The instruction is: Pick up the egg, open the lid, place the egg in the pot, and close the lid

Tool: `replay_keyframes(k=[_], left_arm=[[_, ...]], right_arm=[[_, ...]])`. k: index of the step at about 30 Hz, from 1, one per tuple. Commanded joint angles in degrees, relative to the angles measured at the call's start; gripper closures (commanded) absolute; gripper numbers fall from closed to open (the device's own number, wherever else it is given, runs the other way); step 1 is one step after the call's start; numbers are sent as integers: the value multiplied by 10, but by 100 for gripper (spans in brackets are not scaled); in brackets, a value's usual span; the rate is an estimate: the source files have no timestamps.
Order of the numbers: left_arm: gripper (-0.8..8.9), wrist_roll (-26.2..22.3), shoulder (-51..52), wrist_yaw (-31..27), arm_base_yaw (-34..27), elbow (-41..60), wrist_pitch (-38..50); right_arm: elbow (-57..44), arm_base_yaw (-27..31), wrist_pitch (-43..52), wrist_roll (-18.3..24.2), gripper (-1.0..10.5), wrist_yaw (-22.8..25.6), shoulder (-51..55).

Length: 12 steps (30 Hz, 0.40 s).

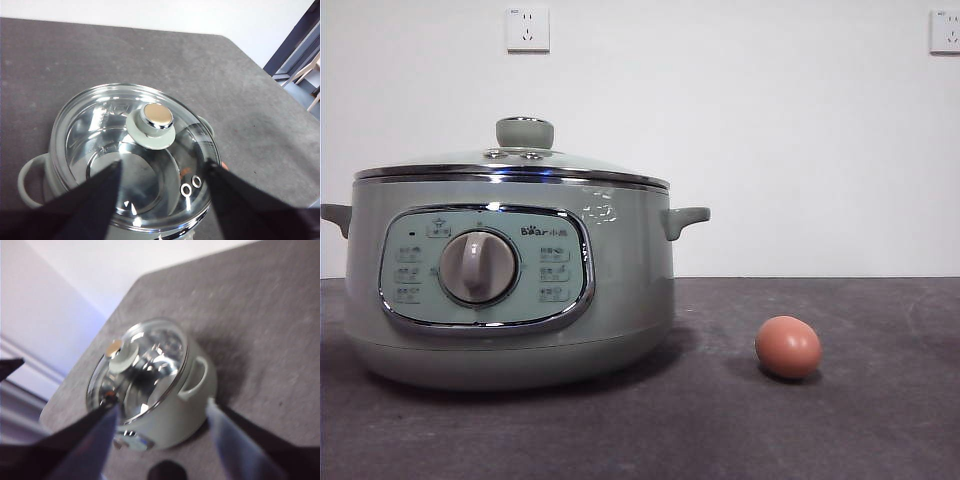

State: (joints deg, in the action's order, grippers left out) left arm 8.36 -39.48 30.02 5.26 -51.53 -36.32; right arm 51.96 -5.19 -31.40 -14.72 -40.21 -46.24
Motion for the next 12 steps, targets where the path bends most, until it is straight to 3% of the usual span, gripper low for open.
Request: replay_keyframes(k=[1, 6, 12], left_arm=[[468, -9, -2, 3, 7, -8, 12], [468, -9, -5, 3, 17, -17, 19], [468, -9, -5, 2, 26, -22, 23]], right_arm=[[16, -27, -19, 10, 537, 23, -23], [59, -114, -87, 27, 537, 160, -79], [90, -225, -134, 14, 537, 323, -169]])
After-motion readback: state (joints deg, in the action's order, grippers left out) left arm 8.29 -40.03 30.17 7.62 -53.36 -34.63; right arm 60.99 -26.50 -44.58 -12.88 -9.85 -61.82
